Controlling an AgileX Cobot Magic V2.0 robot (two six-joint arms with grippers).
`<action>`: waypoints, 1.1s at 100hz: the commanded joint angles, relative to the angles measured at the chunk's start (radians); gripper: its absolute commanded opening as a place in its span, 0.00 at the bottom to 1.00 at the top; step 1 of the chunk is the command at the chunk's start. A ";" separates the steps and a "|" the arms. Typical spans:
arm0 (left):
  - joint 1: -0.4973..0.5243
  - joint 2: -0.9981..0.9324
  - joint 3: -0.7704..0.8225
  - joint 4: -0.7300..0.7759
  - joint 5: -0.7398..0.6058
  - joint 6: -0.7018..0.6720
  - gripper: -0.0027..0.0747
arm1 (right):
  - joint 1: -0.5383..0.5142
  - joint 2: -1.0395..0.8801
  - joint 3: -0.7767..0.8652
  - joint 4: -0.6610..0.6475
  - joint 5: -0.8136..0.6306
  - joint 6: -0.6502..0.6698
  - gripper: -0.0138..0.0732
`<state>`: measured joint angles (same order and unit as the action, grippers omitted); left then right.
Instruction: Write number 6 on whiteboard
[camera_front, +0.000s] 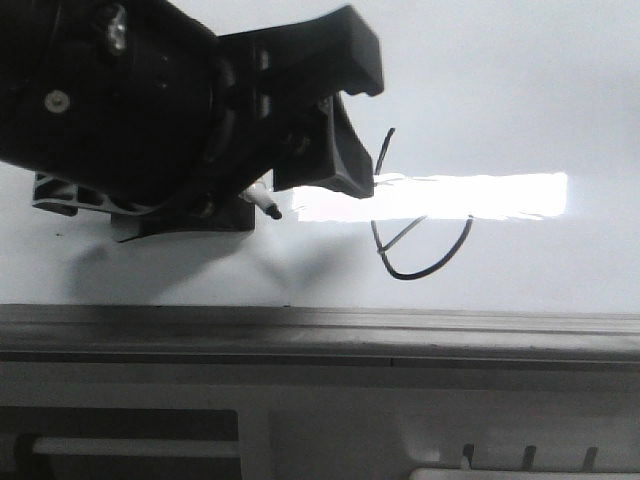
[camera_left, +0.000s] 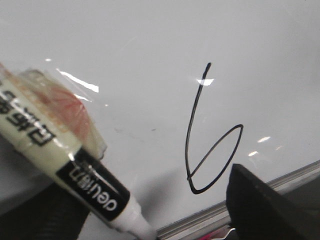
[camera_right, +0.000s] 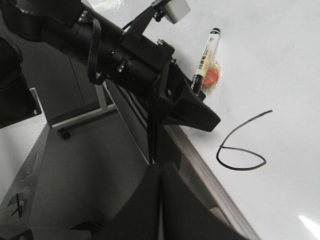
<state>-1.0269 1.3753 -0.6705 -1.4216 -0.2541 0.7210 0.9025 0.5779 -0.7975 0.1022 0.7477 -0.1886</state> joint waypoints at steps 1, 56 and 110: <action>0.024 0.017 0.010 -0.043 -0.149 -0.004 0.81 | -0.008 0.001 -0.025 0.007 -0.082 0.003 0.10; 0.024 -0.062 0.010 -0.041 -0.170 0.028 0.81 | -0.008 0.001 -0.025 0.044 -0.082 0.004 0.10; 0.024 -0.097 0.022 -0.041 -0.194 0.058 0.81 | -0.008 0.001 -0.025 0.049 -0.096 0.004 0.10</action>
<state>-1.0210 1.2864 -0.6419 -1.4519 -0.3563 0.7763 0.9025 0.5779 -0.7969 0.1379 0.7299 -0.1862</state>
